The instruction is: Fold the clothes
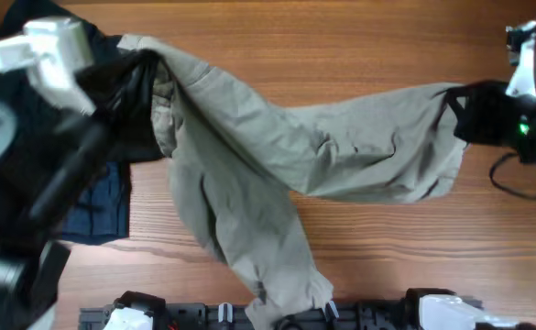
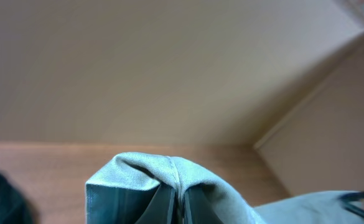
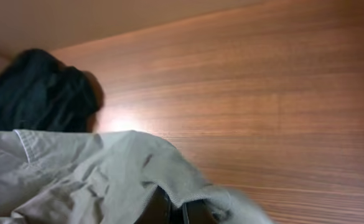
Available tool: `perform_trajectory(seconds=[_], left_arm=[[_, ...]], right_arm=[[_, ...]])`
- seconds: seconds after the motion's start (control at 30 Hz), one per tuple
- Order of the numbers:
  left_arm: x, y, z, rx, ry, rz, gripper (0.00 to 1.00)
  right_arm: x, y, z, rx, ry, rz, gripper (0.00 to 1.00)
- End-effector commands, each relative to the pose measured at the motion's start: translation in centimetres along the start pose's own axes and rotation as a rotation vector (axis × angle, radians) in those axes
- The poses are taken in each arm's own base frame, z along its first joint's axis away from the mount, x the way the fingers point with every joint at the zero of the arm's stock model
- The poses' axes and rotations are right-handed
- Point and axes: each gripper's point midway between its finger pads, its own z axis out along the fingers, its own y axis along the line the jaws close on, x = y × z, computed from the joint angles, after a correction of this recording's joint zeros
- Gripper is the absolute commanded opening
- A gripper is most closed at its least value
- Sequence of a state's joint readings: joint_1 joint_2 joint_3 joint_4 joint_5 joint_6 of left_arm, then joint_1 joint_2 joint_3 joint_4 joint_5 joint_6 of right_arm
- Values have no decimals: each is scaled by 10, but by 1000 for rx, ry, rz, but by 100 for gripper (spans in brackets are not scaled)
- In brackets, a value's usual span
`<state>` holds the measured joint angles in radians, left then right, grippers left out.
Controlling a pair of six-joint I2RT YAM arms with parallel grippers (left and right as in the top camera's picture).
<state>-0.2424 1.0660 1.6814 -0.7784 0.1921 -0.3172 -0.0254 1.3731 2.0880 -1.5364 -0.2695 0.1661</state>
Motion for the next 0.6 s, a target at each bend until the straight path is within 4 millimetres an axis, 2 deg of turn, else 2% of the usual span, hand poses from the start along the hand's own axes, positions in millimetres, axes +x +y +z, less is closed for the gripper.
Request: perform_trajectory(seconds=[0.0, 0.07, 0.1, 0.2, 0.23, 0.27, 0.3, 0.37, 0.43, 0.47, 0.5, 0.53, 0.57], left_arm=[[23, 39, 54, -151, 103, -25, 4], [56, 64, 103, -210, 221, -41, 4], [67, 72, 119, -228, 255, -42, 4], [107, 101, 172, -273, 361, -29, 4], [115, 109, 182, -292, 376, -29, 4], [124, 117, 194, -309, 390, -29, 4], [128, 121, 201, -315, 395, -28, 4], [140, 130, 218, -324, 407, -29, 4], [147, 135, 224, -333, 422, -30, 7], [153, 138, 227, -338, 434, -31, 28], [158, 141, 229, -341, 452, -12, 64], [163, 143, 230, -337, 472, 26, 88], [168, 145, 228, -332, 504, 81, 100]], right_arm=[[-15, -21, 45, 72, 69, -4, 4], [-31, -31, 88, 77, 99, -5, 4], [-38, -35, 107, 78, 107, -6, 4], [-61, -55, 193, 80, 124, -5, 4], [-64, -61, 216, 80, 129, -3, 4], [-65, -71, 252, 82, 140, 3, 4], [-65, -77, 271, 82, 144, 5, 4], [-63, -92, 325, 83, 144, 5, 4], [-67, -101, 349, 83, 116, 6, 4], [-70, -105, 354, 83, 102, 13, 13], [-74, -108, 353, 86, 85, 33, 72], [-78, -109, 348, 81, 78, 42, 92], [-80, -109, 340, 65, 77, 53, 100]])
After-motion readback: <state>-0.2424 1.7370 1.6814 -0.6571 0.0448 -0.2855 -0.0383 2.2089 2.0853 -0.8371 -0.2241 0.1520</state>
